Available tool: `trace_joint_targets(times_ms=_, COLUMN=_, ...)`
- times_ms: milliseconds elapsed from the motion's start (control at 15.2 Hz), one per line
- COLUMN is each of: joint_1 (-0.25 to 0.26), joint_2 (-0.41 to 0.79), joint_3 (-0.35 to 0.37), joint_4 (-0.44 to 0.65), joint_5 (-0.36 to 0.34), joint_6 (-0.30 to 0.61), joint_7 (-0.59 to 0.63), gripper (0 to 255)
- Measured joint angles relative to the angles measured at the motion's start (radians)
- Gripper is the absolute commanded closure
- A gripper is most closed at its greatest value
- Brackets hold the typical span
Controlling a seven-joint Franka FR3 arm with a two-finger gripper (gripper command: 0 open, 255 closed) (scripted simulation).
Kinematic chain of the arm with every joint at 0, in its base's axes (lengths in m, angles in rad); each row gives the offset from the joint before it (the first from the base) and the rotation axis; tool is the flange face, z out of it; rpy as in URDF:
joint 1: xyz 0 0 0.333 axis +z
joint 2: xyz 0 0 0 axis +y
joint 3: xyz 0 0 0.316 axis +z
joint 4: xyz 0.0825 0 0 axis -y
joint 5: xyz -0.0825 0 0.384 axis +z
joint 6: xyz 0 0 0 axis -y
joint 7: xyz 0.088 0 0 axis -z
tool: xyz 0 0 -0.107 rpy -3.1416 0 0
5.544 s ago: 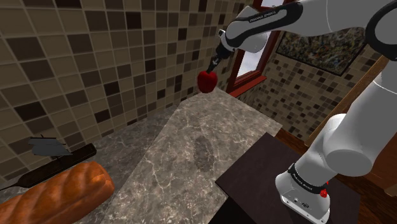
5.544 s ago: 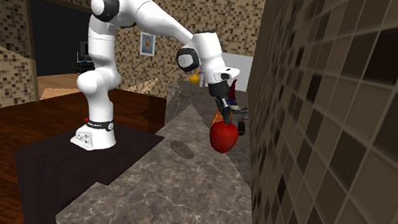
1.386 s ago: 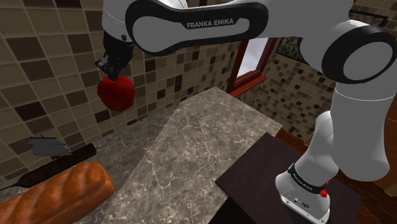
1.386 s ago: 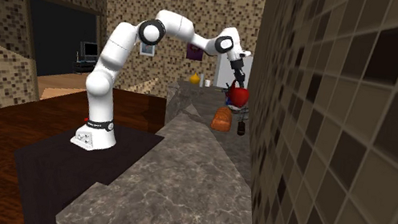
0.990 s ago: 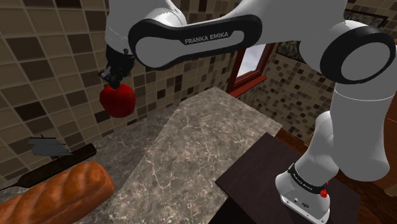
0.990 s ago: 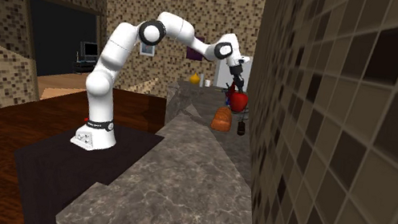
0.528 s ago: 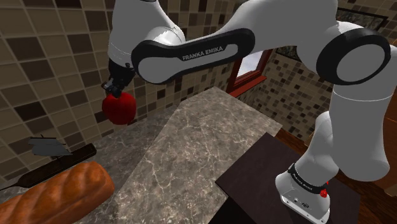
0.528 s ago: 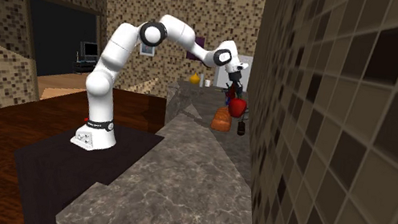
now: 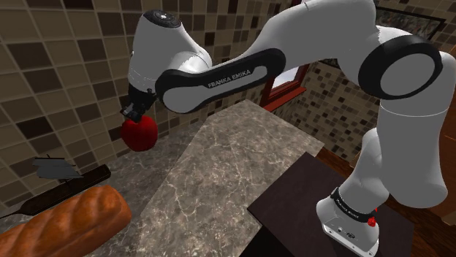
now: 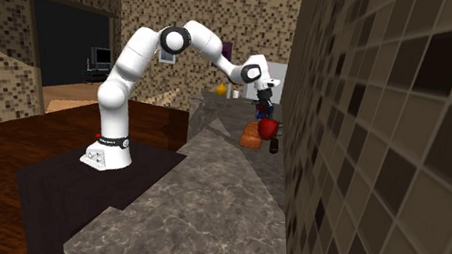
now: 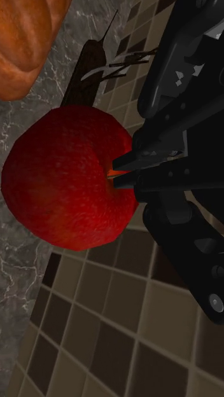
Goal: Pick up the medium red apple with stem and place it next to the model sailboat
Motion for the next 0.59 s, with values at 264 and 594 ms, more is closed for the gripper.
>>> trace_joint_targets(times_ms=264, joint_1=0.004, joint_2=0.026, joint_3=-0.005, joint_4=-0.016, joint_5=-0.009, joint_6=0.042, joint_7=0.012, gripper=255)
trace_joint_targets(times_ms=594, joint_1=0.005, joint_2=0.054, joint_3=-0.011, joint_4=-0.038, joint_5=-0.018, joint_6=0.092, joint_7=0.023, gripper=255)
